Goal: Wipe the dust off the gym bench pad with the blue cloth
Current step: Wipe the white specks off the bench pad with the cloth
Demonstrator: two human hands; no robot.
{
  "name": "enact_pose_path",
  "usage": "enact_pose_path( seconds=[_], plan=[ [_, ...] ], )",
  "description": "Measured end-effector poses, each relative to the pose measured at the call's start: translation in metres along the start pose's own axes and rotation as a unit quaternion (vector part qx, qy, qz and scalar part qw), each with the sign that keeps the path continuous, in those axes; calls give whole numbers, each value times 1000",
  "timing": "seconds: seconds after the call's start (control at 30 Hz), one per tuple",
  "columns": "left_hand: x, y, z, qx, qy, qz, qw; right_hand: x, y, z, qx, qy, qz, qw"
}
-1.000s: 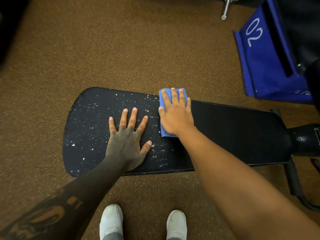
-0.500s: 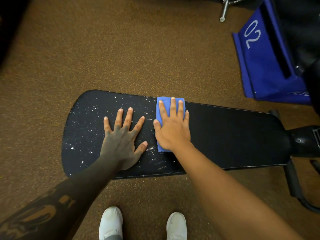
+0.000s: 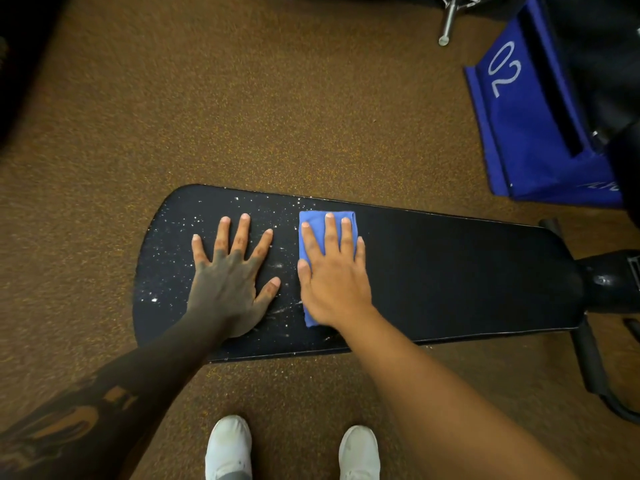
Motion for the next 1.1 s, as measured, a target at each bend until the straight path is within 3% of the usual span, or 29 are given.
enact_pose_path(
  seconds=[0.2,0.5,0.77,0.83,0.93,1.0,1.07,1.1],
  plan=[
    [0,0,2,2,7,0,1000,57,-11,-8,21,13,24,999],
    [0,1,0,-4,4,-2,1000,-14,-8,4,4,-5,15,1000],
    [0,0,2,14,3,-3,1000,69,-20,-11,12,6,28,1000],
    [0,1,2,11,7,-3,1000,68,-8,-15,25,33,67,997],
    [-1,0,2,1,6,-2,1000,54,35,-28,52,102,214,970],
    [-1,-1,3,3,3,-2,1000,50,47,-33,51,116,265,956],
    [-1,1,2,3,7,-4,1000,56,33,-32,53,103,223,968],
    [-2,2,2,2,9,-4,1000,61,19,-30,45,84,161,982]
  ],
)
Point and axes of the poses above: each hand's wrist, its own x-axis towards the middle knuckle, its own z-axis out of the palm, y = z × x, the point moved 5 cm from there along x, towards the middle knuckle, and after that the axes turned 15 degrees about x, right-handed, at the moved point
